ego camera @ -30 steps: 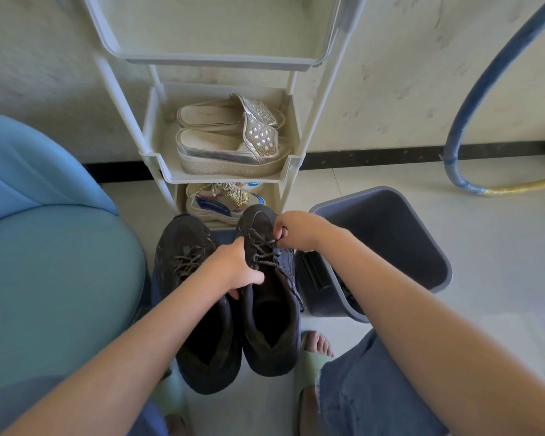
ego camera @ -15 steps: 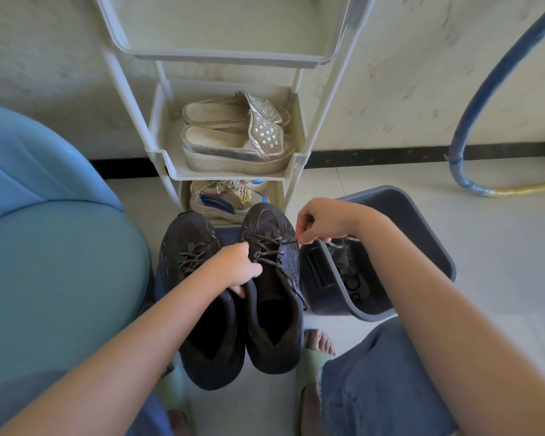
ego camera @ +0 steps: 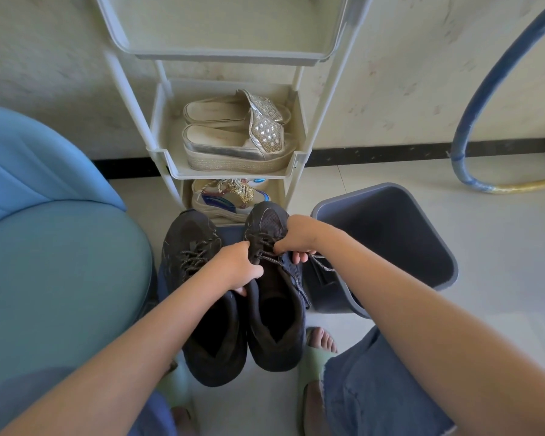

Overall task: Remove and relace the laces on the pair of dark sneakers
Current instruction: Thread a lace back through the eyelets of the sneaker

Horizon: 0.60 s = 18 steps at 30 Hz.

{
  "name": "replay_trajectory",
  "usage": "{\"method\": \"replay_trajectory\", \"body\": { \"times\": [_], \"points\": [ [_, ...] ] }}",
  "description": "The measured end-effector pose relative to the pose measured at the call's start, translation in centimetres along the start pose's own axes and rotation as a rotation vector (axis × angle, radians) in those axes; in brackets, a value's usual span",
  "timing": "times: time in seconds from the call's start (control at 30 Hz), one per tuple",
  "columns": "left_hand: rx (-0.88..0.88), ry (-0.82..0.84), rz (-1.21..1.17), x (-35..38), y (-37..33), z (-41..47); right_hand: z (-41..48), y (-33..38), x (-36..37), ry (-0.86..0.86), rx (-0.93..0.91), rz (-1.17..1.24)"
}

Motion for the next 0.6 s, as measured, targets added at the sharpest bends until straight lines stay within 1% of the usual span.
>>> {"method": "replay_trajectory", "body": {
  "times": [0.13, 0.27, 0.33, 0.4, 0.43, 0.53, 0.6],
  "points": [
    [0.017, -0.054, -0.012, 0.4, 0.6, -0.6, 0.2, -0.1, 0.0, -0.02, 0.012, 0.113],
    [-0.003, -0.098, -0.02, 0.4, 1.0, -0.9, 0.1, -0.1, -0.2, -0.02, -0.011, 0.111],
    [-0.01, -0.12, 0.004, 0.4, 1.1, -0.9, 0.2, -0.1, -1.3, -0.096, -0.036, 0.079],
    [0.05, -0.178, 0.126, 0.4, 0.8, -0.8, 0.4, 0.0, -2.8, -0.211, -0.059, 0.071],
    [0.08, -0.207, 0.19, 0.5, 0.5, -0.9, 0.3, 0.2, -3.4, -0.238, -0.061, 0.086],
    [0.116, -0.26, 0.292, 0.6, -0.3, -1.3, -0.2, 0.8, -3.6, -0.187, -0.088, 0.095],
    [0.116, -0.261, 0.302, 0.4, -0.7, -1.2, -0.6, 0.9, -2.9, -0.147, -0.112, 0.125]
  ]
}}
Point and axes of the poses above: each hand's wrist, its own z-axis towards the middle knuckle, its own x-axis out of the palm, y = z × x, the point moved 5 cm from there along z, towards the middle knuckle, and after that the axes turned 15 degrees about -y, right-handed, at the moved point
